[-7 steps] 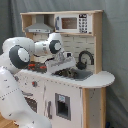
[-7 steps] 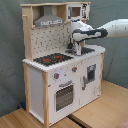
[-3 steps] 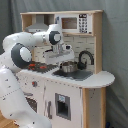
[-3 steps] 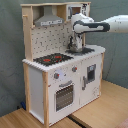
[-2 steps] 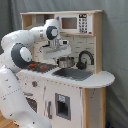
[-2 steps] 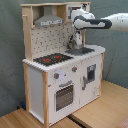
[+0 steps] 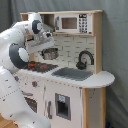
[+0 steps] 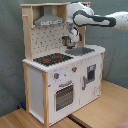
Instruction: Play with the kitchen
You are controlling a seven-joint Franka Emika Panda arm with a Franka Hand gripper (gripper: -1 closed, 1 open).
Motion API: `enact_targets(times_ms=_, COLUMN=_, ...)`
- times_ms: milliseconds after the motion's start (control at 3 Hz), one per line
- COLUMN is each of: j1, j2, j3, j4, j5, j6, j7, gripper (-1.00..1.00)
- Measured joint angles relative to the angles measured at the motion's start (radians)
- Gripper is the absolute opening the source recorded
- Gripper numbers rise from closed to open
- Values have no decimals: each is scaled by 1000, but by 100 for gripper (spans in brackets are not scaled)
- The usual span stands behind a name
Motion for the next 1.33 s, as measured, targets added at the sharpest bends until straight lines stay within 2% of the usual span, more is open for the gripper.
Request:
enact_targets(times_ms=333, j1=-12, j2=-1, j3=77, j4=28, j5=0, j6=77, j7=-2, gripper=-100)
enact_targets(times_ms=667, j1=-50, j2=-11, j3=159, j4=54, j5=0, j6=142, j7=-9, gripper=-100)
enact_targets(times_ms=1000, j1=-110, j2=-29, j3=243, j4=98, j5=0, j6=181, j7=-22, gripper=-100)
enact_targets(times_ms=1333, j1=-169, j2=-47, j3=312, j4=147, j5=0, j6=194, j7=-36, gripper=-100)
